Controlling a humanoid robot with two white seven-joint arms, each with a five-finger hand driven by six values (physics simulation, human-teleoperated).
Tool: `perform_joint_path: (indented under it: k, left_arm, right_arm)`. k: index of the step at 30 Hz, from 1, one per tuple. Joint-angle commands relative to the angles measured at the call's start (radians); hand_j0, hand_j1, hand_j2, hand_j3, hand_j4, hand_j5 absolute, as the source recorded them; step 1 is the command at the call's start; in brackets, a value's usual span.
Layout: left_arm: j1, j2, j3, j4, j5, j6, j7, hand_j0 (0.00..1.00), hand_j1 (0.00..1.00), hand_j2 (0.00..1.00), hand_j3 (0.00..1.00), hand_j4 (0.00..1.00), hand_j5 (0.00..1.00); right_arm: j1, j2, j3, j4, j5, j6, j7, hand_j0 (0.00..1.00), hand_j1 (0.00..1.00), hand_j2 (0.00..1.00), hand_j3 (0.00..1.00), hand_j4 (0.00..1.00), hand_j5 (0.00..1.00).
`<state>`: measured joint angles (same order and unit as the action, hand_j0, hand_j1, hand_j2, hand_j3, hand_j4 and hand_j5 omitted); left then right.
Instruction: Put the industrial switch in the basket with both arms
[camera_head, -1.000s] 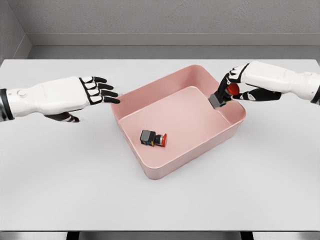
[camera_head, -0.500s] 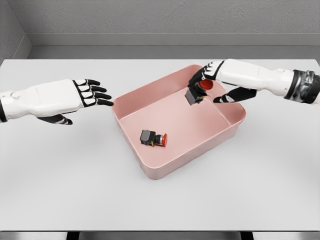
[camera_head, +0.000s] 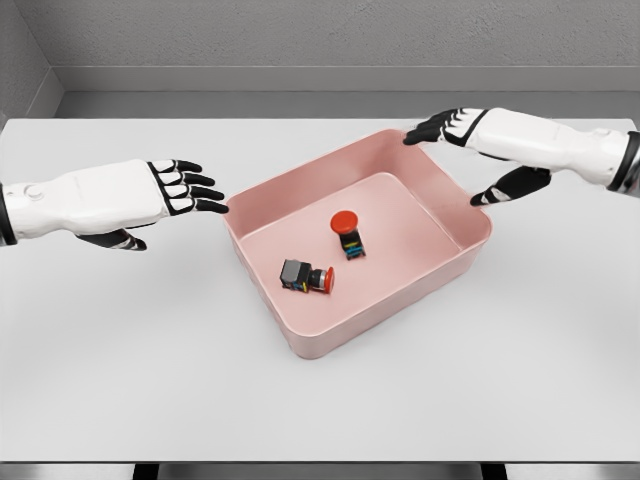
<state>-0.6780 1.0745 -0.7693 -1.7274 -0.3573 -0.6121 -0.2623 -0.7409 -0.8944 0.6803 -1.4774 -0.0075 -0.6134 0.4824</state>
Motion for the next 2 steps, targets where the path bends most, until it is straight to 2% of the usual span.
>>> perform_joint_path:
  k: [1,2]
  left_arm:
    - [0.0,-0.001,0.001,0.0,0.006,0.001,0.0,1.0,1.0,1.0,1.0,1.0,1.0]
    - [0.0,-0.001,0.001,0.0,0.006,0.001,0.0,1.0,1.0,1.0,1.0,1.0,1.0]
  right_arm:
    - [0.0,-0.037,-0.005,0.019,-0.012,0.003,-0.002,1.0,1.0,1.0,1.0,1.0,1.0]
    - [0.002,-0.046,-0.007,0.025,-0.012,0.003,-0.002,1.0,1.0,1.0,1.0,1.0,1.0]
